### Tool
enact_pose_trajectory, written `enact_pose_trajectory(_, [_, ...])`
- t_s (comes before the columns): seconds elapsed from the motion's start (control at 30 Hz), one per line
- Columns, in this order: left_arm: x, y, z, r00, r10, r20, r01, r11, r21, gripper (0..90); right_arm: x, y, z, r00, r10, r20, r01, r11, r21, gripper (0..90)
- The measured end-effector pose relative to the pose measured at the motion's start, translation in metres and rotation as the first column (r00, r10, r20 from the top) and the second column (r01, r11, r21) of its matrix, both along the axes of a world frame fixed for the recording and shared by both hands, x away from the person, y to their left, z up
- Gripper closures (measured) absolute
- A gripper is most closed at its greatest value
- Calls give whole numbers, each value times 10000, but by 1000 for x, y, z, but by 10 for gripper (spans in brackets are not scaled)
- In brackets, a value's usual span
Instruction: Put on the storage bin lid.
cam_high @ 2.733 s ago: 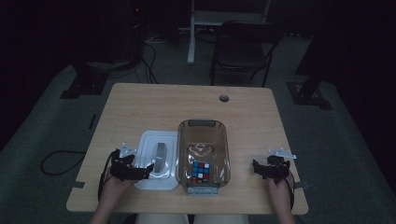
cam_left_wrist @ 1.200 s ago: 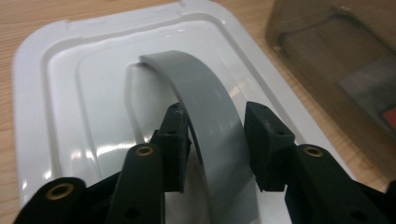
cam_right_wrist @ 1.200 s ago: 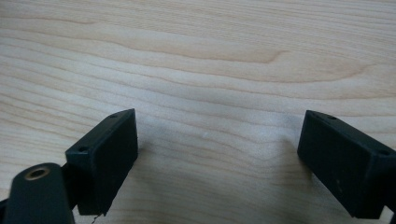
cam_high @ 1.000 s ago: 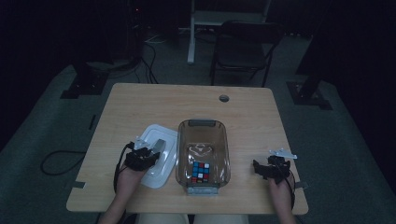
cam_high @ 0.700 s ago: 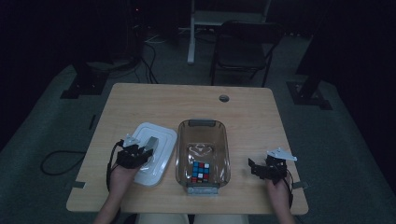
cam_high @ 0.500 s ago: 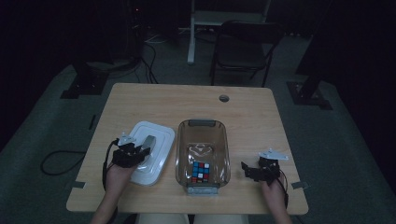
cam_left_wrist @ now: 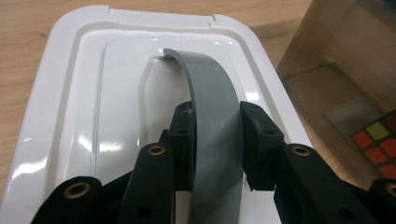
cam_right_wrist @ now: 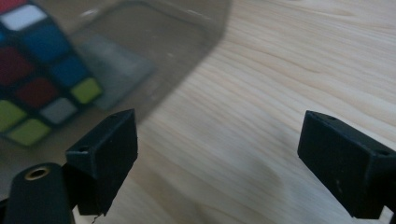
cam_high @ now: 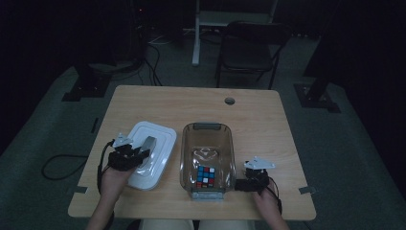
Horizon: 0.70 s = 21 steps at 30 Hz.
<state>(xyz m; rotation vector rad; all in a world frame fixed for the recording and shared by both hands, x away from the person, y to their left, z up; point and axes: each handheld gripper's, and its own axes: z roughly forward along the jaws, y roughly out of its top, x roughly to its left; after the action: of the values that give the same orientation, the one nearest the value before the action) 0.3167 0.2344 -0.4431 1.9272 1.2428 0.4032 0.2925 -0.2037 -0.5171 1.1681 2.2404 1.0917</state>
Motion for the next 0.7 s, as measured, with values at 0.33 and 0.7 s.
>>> enact_pose_trajectory(0.33, [-6, 8, 33, 9986, -69, 525, 75, 9999, -118, 694, 2, 12, -1, 9993, 320, -169, -322, 9994, -101, 125])
enact_pose_trajectory(0.7, [-17, -4, 70, 9874, -1055, 1179, 1132, 9917, -608, 694, 7, 37, -2, 9967, 758, -292, -764, 9969, -200, 125])
